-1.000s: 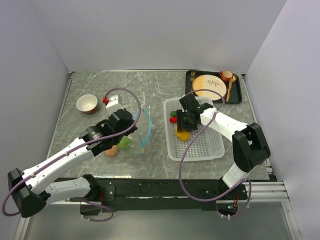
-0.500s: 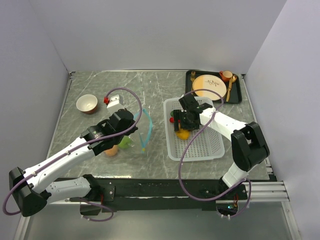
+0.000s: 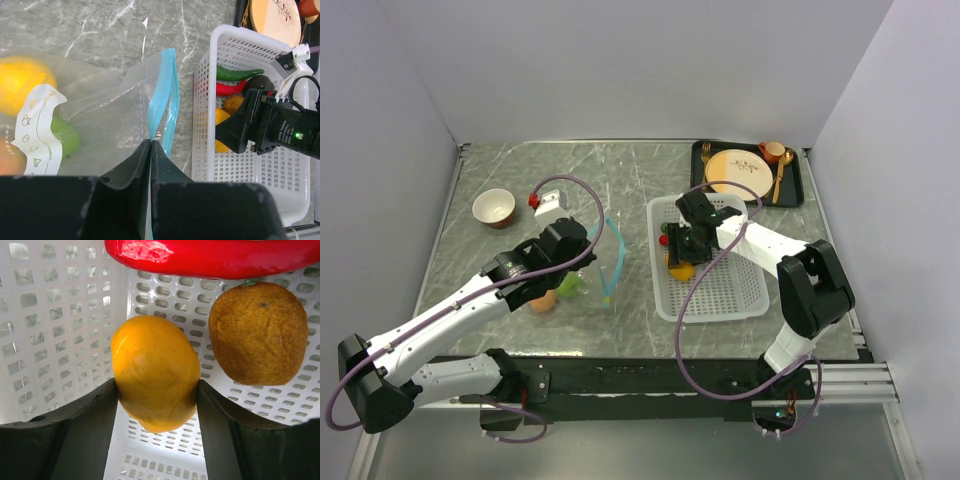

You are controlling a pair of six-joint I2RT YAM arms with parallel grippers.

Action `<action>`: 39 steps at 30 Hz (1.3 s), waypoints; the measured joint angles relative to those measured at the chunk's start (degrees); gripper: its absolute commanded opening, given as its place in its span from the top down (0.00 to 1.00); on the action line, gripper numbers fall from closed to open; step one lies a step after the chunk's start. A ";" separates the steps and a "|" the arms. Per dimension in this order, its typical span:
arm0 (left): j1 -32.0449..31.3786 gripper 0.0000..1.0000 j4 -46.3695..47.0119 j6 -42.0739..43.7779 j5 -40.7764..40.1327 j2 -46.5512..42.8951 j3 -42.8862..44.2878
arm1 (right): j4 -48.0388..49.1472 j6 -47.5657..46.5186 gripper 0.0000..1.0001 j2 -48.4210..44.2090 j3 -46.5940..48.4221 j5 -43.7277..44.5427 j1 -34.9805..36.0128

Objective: Place the food in the zip-top bag and seal the zipper
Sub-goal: Pick up the fake fruit from the bin, then place the fake fruit in the zipper food storage bag.

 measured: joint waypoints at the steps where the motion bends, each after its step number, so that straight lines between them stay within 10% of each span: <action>1: 0.00 0.91 0.00 0.00 0.09 0.00 0.00 | 0.02 0.00 0.65 -0.02 0.00 -0.04 0.00; 25: 0.00 0.93 2.64 0.13 2.49 0.13 -0.85 | 6.10 6.14 0.65 -19.41 -0.02 -6.29 0.00; 39: 0.00 0.92 4.24 -0.50 2.49 -0.46 -2.86 | 12.59 10.91 0.64 -13.70 0.87 -14.86 5.55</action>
